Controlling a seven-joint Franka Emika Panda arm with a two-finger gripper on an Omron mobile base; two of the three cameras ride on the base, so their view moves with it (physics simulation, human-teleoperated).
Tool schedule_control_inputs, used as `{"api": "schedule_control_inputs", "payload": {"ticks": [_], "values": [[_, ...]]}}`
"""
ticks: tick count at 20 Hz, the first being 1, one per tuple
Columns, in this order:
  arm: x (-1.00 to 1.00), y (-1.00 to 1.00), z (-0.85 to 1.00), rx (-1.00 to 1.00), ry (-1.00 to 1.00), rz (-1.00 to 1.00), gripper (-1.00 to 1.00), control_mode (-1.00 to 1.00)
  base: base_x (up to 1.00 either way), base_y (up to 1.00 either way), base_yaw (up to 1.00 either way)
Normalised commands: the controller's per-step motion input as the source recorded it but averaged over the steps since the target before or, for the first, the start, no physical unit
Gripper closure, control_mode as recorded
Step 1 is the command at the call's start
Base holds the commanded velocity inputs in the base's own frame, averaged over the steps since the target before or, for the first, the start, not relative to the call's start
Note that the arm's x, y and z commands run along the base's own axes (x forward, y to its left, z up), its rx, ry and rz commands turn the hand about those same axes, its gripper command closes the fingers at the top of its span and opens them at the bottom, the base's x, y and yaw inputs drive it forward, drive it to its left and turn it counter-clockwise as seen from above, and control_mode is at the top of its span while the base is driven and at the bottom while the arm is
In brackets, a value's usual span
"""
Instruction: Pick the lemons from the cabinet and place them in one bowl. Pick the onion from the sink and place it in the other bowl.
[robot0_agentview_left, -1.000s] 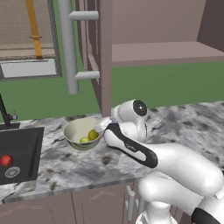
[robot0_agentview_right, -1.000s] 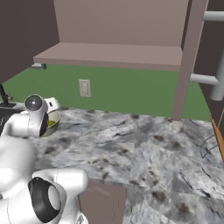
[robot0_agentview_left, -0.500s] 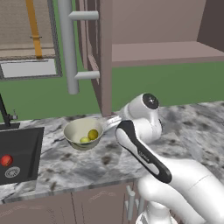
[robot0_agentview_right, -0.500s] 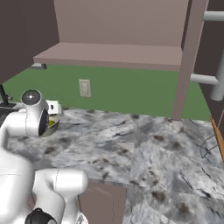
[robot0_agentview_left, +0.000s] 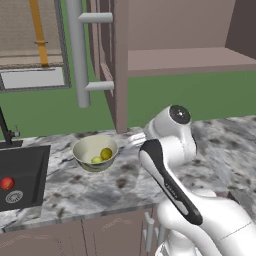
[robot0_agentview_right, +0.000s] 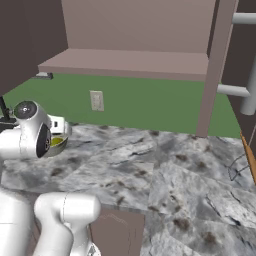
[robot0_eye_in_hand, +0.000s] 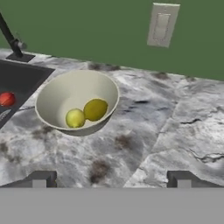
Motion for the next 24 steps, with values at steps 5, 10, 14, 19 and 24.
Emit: {"api": "schedule_control_inputs", "payload": {"ticks": [5,10,14,19,24], "values": [[-0.53,-0.38,0.14,0.0,0.02,-0.2,-1.0,-1.0,0.0,0.0,0.0],[-0.12,-0.46,0.45,0.01,0.26,-0.22,-1.0,-1.0,0.0,0.0,0.0],[-0.12,-0.45,0.37,0.01,0.32,-0.2,-1.0,-1.0,0.0,0.0,0.0],[-0.64,-0.3,0.07,0.03,0.04,-0.08,-1.0,-1.0,0.0,0.0,0.0],[-0.69,-0.21,0.15,0.01,-0.02,-0.01,-1.0,-1.0,0.0,0.0,0.0]]}}
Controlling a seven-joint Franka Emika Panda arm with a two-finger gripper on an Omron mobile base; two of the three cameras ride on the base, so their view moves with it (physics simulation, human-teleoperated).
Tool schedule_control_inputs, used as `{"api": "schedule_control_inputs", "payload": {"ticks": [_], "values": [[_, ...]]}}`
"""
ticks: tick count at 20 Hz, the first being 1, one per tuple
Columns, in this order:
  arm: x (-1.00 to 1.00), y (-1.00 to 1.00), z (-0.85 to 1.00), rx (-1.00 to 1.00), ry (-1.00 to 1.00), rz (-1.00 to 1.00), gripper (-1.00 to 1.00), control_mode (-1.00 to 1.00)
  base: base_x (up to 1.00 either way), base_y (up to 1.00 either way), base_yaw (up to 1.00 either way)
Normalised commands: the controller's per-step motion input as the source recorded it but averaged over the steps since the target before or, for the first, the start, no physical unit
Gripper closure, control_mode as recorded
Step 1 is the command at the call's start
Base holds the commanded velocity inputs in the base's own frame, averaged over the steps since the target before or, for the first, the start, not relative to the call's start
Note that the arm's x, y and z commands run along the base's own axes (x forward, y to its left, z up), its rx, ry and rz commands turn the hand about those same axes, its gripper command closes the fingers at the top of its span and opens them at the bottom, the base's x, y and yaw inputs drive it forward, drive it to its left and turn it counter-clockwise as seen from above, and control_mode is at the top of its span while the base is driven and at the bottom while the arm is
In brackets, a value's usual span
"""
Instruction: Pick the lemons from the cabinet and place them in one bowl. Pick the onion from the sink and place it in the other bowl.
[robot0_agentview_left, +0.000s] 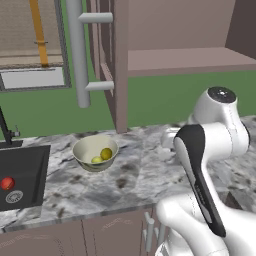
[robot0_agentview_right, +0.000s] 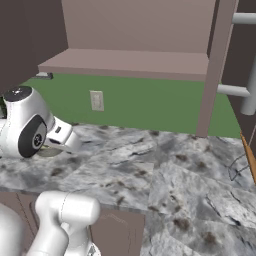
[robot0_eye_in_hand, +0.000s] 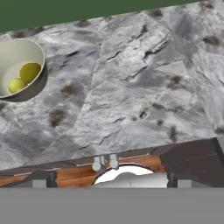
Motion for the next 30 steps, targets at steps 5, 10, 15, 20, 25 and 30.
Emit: {"api": "schedule_control_inputs", "payload": {"ticks": [5,10,15,20,25,30], "values": [[-0.41,-0.06,0.17,0.0,0.0,-0.03,-1.0,-1.0,0.0,0.0,0.0],[0.0,0.0,0.0,0.0,0.0,0.0,-1.0,-1.0,0.0,0.0,0.0],[-0.02,0.0,0.0,0.0,0.0,0.0,-1.0,-1.0,0.0,0.0,0.0],[-0.07,0.0,0.0,0.0,0.0,0.0,-1.0,1.0,-0.28,0.0,-0.03],[0.0,0.0,0.0,0.0,0.0,0.0,-1.0,1.0,-0.43,0.0,-0.04],[0.0,0.0,0.0,0.0,0.0,0.0,-1.0,1.0,-0.06,0.32,0.0]]}}
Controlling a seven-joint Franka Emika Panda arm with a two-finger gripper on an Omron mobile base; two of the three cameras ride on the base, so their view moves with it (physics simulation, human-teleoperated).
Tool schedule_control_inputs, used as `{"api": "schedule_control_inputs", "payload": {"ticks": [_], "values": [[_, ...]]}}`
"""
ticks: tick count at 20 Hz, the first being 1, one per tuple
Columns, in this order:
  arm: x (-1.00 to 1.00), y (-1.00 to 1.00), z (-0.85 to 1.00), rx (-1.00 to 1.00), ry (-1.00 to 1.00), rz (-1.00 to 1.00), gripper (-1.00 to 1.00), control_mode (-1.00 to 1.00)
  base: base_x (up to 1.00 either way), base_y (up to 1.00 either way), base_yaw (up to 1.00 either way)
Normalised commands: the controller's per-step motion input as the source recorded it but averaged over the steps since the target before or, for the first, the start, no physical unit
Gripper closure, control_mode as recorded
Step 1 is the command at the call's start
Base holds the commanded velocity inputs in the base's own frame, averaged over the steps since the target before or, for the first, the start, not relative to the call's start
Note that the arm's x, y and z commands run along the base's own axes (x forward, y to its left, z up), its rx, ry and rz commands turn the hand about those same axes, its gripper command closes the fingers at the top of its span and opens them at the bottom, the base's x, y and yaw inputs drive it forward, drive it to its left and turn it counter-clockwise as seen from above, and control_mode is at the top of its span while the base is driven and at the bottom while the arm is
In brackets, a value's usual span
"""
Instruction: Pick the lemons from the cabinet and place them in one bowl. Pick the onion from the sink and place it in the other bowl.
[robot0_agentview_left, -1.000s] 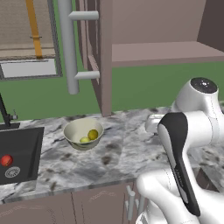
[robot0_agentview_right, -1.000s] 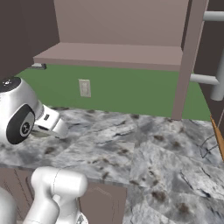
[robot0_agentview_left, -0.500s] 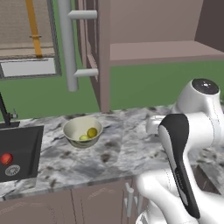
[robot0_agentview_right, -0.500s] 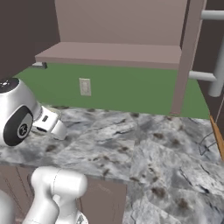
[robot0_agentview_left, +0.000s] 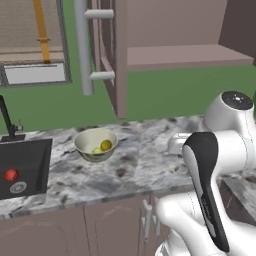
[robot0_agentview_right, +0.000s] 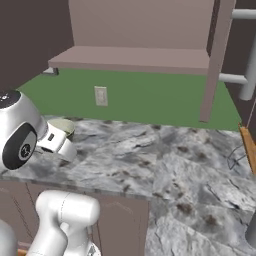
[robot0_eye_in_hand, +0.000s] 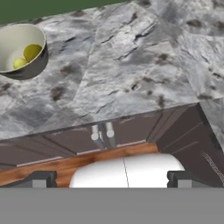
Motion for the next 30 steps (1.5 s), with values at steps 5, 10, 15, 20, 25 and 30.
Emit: {"api": "schedule_control_inputs", "payload": {"ticks": [5,10,15,20,25,30], "values": [[0.0,0.0,0.0,0.0,0.0,0.0,-1.0,1.0,-0.04,0.55,0.0],[0.0,0.0,0.0,0.0,0.0,0.0,-1.0,1.0,-0.15,0.44,0.0],[0.0,0.0,0.0,0.0,0.0,0.0,-1.0,1.0,-0.18,0.47,0.0],[0.0,0.0,0.0,0.0,0.0,0.0,-1.0,1.0,-0.14,0.51,0.0],[0.0,0.0,0.0,0.0,0.0,0.0,-1.0,1.0,-0.01,0.6,0.0],[0.0,0.0,0.0,0.0,0.0,0.0,-1.0,1.0,0.0,0.62,0.0]]}}
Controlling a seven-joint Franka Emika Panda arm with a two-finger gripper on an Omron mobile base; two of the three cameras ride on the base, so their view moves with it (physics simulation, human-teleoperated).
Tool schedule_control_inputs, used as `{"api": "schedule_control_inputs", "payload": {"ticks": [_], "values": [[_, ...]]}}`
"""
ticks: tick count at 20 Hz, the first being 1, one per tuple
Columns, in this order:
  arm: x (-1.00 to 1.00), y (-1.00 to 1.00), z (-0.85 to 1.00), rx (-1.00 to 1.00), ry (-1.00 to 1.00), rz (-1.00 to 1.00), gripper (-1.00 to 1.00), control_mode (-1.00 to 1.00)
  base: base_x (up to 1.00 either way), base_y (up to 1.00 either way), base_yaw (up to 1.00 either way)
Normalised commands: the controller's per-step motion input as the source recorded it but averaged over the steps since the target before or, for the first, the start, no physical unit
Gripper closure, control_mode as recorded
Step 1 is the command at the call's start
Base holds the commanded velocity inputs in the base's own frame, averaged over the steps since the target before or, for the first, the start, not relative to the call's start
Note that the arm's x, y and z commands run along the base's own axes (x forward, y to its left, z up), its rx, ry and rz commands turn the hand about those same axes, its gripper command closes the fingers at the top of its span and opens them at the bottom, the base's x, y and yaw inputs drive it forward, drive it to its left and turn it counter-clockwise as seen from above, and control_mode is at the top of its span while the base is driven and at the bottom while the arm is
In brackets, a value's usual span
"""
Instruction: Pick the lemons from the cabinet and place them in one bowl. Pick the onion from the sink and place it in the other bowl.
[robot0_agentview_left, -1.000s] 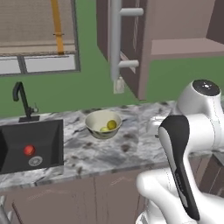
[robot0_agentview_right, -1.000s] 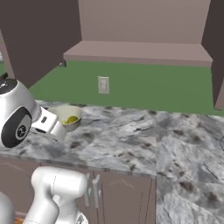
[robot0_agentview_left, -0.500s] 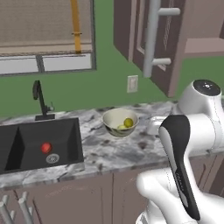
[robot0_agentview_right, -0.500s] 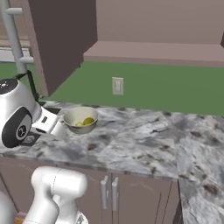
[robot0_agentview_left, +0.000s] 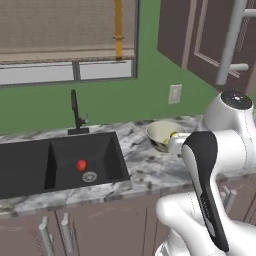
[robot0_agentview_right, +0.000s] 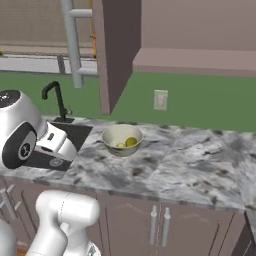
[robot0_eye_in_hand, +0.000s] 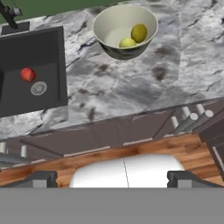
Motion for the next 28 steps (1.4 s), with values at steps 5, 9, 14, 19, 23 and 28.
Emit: {"api": "schedule_control_inputs", "payload": {"ticks": [5,9,14,19,23,28], "values": [[0.0,0.0,0.0,0.0,0.0,0.0,-1.0,1.0,0.01,0.7,0.0],[0.0,0.0,0.0,0.0,0.0,0.0,-1.0,1.0,0.15,0.73,0.0],[0.0,0.0,0.0,0.0,0.0,0.0,-1.0,1.0,0.14,0.69,-0.01],[0.0,0.0,0.0,0.0,0.0,0.0,-1.0,1.0,0.3,0.41,-0.09],[0.0,0.0,0.0,0.0,0.0,0.0,-1.0,1.0,0.51,0.28,-0.12],[0.0,0.0,0.0,0.0,0.0,0.0,-1.0,1.0,0.41,0.34,-0.07]]}}
